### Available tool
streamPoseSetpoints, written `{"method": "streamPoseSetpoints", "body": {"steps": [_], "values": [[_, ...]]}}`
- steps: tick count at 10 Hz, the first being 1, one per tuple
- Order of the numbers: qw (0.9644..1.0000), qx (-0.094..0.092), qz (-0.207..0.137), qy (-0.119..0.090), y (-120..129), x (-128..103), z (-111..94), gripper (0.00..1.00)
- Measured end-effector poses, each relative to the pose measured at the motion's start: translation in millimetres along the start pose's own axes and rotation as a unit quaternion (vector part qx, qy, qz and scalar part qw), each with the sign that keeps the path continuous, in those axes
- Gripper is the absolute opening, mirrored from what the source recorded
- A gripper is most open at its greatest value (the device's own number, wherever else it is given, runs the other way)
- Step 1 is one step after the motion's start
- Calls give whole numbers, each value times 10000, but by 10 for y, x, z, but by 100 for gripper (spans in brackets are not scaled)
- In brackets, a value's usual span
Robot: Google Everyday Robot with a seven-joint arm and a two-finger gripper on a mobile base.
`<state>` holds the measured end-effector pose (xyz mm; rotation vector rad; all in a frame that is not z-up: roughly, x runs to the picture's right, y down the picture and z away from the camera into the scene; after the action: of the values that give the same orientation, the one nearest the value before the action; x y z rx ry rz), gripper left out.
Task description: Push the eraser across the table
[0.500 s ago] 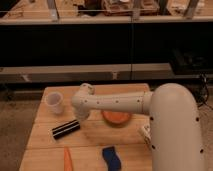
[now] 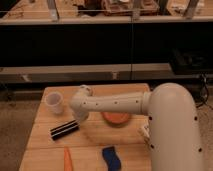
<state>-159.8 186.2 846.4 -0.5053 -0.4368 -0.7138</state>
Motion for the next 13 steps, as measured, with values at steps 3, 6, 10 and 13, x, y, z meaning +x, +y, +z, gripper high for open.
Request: {"method": "streamPoseSetpoints", "body": {"steps": [3, 6, 10, 13], "values": [[10000, -11, -59, -6, 0, -60, 26, 0], [9999, -24, -112, -27, -16, -151, 49, 0], [9997, -55, -225, -70, -49, -300, 86, 0], [9995, -72, -291, -91, -63, -371, 97, 0]]}}
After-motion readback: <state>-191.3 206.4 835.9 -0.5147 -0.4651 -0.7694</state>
